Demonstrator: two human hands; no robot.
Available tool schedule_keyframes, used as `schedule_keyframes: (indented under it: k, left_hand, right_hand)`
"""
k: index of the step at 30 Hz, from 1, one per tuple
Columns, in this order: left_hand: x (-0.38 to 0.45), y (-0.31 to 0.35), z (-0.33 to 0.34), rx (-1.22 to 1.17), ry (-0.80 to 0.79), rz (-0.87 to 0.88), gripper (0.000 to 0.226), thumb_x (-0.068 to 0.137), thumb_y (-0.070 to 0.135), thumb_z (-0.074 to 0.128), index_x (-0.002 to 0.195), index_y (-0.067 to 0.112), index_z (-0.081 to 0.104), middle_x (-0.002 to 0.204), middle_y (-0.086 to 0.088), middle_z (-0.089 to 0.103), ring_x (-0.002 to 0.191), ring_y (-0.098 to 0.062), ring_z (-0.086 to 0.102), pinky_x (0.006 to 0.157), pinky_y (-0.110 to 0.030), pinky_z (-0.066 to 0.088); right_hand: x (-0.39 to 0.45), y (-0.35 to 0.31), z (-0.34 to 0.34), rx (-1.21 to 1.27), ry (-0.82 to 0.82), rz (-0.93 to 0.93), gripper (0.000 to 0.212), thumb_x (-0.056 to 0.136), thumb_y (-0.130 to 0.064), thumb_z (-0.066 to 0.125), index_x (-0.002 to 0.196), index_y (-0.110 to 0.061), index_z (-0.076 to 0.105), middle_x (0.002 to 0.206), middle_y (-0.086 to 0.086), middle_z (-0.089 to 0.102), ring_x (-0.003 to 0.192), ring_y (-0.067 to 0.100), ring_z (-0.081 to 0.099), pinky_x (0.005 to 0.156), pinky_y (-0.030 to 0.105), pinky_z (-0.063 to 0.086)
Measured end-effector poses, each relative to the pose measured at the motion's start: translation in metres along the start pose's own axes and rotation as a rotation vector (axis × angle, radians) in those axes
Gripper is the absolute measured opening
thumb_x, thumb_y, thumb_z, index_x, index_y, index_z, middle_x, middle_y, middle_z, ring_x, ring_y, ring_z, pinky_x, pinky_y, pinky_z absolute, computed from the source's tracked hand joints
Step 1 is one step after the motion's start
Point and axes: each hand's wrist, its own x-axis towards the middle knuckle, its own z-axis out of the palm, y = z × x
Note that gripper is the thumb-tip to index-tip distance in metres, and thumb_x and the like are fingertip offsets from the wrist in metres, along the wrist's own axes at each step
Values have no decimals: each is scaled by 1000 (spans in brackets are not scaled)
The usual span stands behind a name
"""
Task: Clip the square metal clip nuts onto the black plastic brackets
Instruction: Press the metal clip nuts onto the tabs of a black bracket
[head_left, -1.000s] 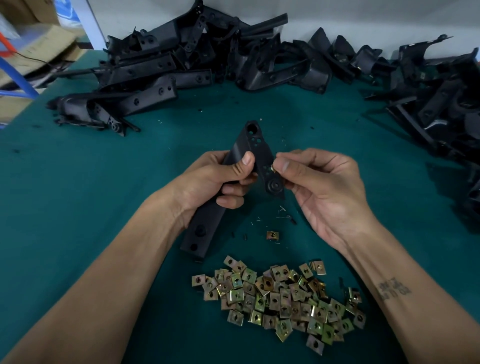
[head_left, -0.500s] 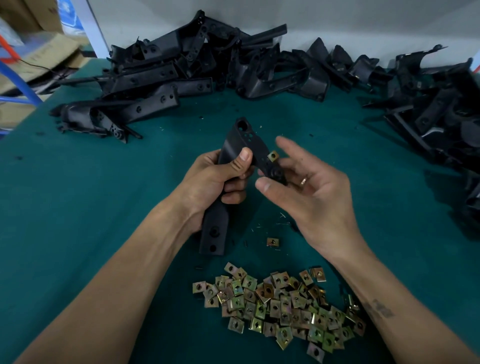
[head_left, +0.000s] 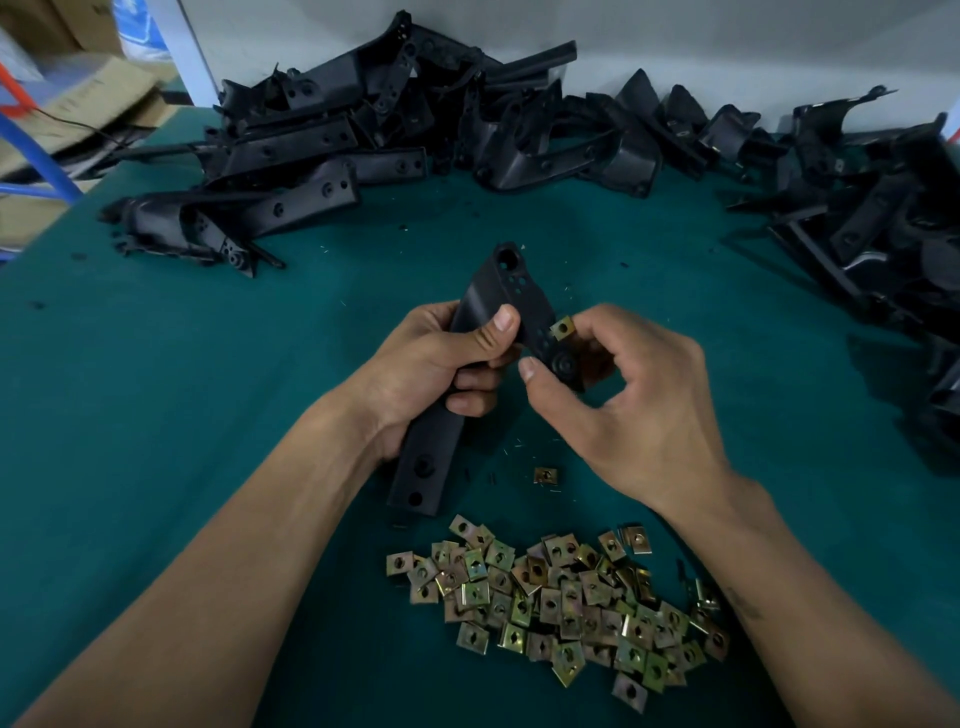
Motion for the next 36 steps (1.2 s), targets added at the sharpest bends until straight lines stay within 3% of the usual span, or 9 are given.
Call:
schedule_keyframes:
  k: [11, 14, 17, 20, 22, 26, 29, 32, 36]
  left_hand:
    - [0, -2, -3, -4, -11, -2, 24, 84, 28, 69, 72, 13, 55, 64, 2, 45, 47, -5, 31, 37, -15, 29]
    - [1, -2, -4, -18, -24, -8, 22, 88, 27, 67, 75, 13, 55, 65, 3, 45, 47, -4, 31, 37, -14, 30]
    - [3, -1, -6, -91, -18, -18, 21, 90, 28, 64, 77, 15, 55, 68, 2, 42, 48, -4, 29, 37, -14, 28]
    - [3, 1, -8, -140, -23, -39, 25, 91, 31, 63, 73, 16, 56, 68, 2, 43, 48, -4, 29, 37, -14, 27]
    - [3, 1, -8, -144, -34, -71, 28, 95, 35, 58, 79, 13, 53, 69, 1, 44, 48, -4, 29, 37, -15, 27]
    - [3, 2, -8, -151, -36, -113, 30, 98, 38, 54, 88, 10, 49, 70, 0, 43, 46, -5, 29, 36, -15, 28]
    - [3, 2, -8, -154, -34, -118, 31, 99, 38, 53, 91, 8, 51, 71, -1, 43, 46, -4, 30, 35, -15, 28]
    - [3, 2, -9, -140, -44, -118, 30, 99, 38, 53, 94, 9, 50, 71, -1, 43, 47, -5, 30, 36, -15, 28]
    - [4, 1, -10, -151, -61, -118, 32, 98, 39, 53, 92, 9, 50, 71, 0, 43, 48, -4, 30, 36, -15, 29]
  right_hand:
    - [3, -8, -4, -121, -49, -133, 29, 93, -35, 65, 78, -13, 56, 70, -8, 48, 59, 19, 47, 50, 37, 41]
    - [6, -1, -14, -9, -211, -75, 34, 94, -47, 64, 80, -16, 60, 70, -8, 54, 62, 17, 52, 54, 38, 44]
    - [7, 10, -31, 208, -462, 137, 32, 84, -54, 71, 83, -22, 68, 73, -6, 60, 68, 14, 58, 59, 30, 45]
    - [7, 18, -42, 192, -672, 252, 26, 69, -40, 78, 92, -30, 74, 85, -9, 62, 83, 16, 57, 75, 40, 48]
    - [7, 15, -43, 182, -747, 266, 28, 67, -36, 82, 94, -32, 75, 87, -15, 58, 86, 13, 54, 78, 38, 47]
    - [5, 6, -36, 113, -798, 217, 23, 75, -32, 90, 91, -36, 74, 88, 3, 58, 78, -6, 51, 70, 24, 41]
    - [3, 0, -31, 75, -774, 178, 14, 80, -28, 86, 83, -30, 72, 85, -9, 58, 66, 14, 51, 63, 46, 47]
    - [1, -3, -26, 64, -766, 126, 13, 79, -28, 80, 78, -31, 67, 83, -11, 57, 66, 18, 50, 62, 50, 49]
    - [-1, 1, -20, 106, -718, 150, 14, 77, -22, 78, 74, -27, 65, 69, -11, 61, 56, 8, 53, 49, 29, 46]
